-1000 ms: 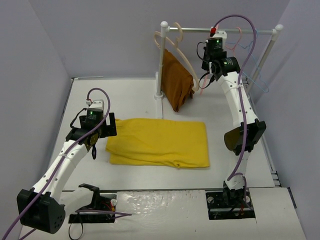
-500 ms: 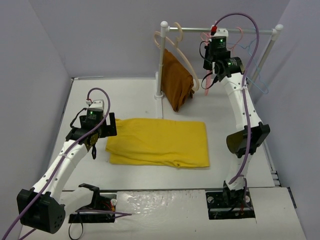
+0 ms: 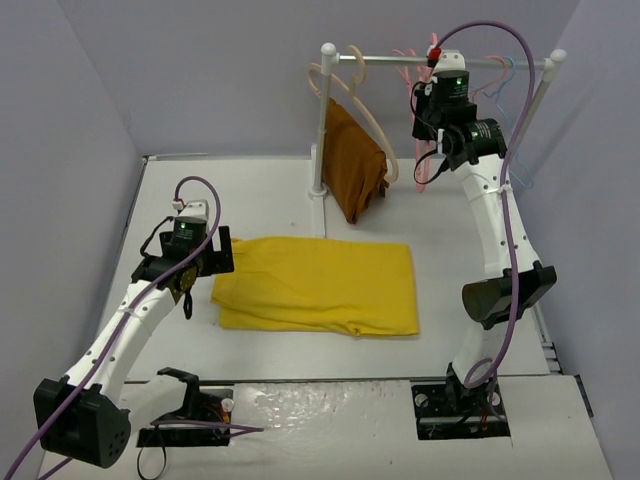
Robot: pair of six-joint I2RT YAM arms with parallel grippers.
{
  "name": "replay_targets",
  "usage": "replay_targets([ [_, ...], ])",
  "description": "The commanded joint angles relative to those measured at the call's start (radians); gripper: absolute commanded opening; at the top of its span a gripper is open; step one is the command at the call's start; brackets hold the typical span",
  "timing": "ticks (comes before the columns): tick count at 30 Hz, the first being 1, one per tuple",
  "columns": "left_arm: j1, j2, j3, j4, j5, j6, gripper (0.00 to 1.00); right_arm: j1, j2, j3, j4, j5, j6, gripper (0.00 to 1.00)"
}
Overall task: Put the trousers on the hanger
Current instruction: Pick up the hanger from the clothesline.
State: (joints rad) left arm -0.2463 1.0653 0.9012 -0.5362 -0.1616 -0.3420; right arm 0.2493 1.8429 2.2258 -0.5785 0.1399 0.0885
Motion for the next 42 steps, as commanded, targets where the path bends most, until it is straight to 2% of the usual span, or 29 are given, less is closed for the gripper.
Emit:
replay_targets([
  [1,0.008,-0.003,0.057,0.009,-0.004,0.003,0.96,-0.005,-0.062,-0.059,0.093,-0.029,-0.031,0.0],
  [8,0.008,-0.003,0.056,0.005,-0.009,0.003,0.96,-0.009,-0.046,-0.158,0.127,-0.019,-0.029,0.0],
  [22,0.008,0.007,0.058,0.001,-0.012,0.005,0.96,-0.018,-0.03,-0.18,0.175,-0.092,-0.065,0.0],
  [34,0.008,0.006,0.059,0.004,-0.006,0.005,0.96,-0.018,-0.197,-0.212,0.259,-0.094,-0.078,0.0],
  [42,0.007,0.006,0.056,0.006,0.015,0.006,0.96,-0.018,-0.305,-0.4,0.266,-0.055,-0.049,0.0],
])
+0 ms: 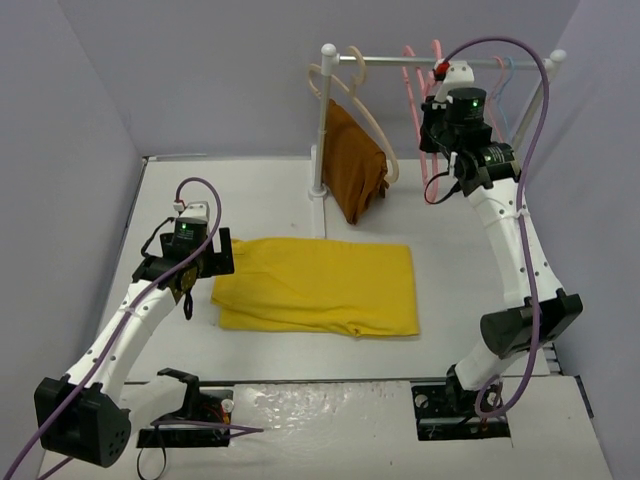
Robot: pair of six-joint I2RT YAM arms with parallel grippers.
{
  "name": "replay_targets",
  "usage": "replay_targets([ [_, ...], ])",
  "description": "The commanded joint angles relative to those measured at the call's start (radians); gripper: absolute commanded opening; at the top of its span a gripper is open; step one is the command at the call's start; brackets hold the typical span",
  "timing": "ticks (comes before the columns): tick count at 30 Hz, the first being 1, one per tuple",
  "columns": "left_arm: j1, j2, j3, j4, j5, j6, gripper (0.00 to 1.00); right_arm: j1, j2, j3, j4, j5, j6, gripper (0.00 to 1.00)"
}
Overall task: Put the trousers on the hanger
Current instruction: Pick up the hanger from the clothesline, then place the trousers on the hanger.
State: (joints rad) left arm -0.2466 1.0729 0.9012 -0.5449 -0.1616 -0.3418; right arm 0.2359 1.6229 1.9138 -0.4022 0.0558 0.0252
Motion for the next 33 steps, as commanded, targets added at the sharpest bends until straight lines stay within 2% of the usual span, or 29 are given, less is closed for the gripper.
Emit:
replay_targets([
  [1,0.007,0.001,0.056,0.017,0.032,0.007,0.96,-0.004,-0.113,-0.118,0.089,0.04,0.022,0.0],
  [5,-0.026,0.009,0.055,0.039,0.096,-0.015,0.96,-0.004,-0.253,-0.34,0.088,0.075,0.08,0.0],
  [12,-0.264,0.104,0.01,0.122,0.034,-0.228,0.96,-0.004,-0.529,-0.721,0.071,0.125,0.234,0.0],
  [18,-0.295,0.26,-0.117,0.31,0.032,-0.378,0.96,0.003,-0.681,-0.992,0.069,0.053,0.362,0.0],
  [21,-0.295,0.332,-0.15,0.339,0.036,-0.413,0.96,0.011,-0.753,-1.087,0.071,0.023,0.41,0.0],
  [25,-0.269,0.381,-0.162,0.273,-0.009,-0.43,0.96,0.034,-0.784,-1.162,0.071,0.021,0.453,0.0],
  [27,-0.216,0.395,-0.17,0.221,-0.013,-0.455,0.96,0.068,-0.776,-1.183,0.071,0.036,0.481,0.0],
  [33,-0.039,0.387,-0.172,0.167,-0.006,-0.465,0.96,0.304,-0.682,-1.238,0.083,0.183,0.647,0.0],
])
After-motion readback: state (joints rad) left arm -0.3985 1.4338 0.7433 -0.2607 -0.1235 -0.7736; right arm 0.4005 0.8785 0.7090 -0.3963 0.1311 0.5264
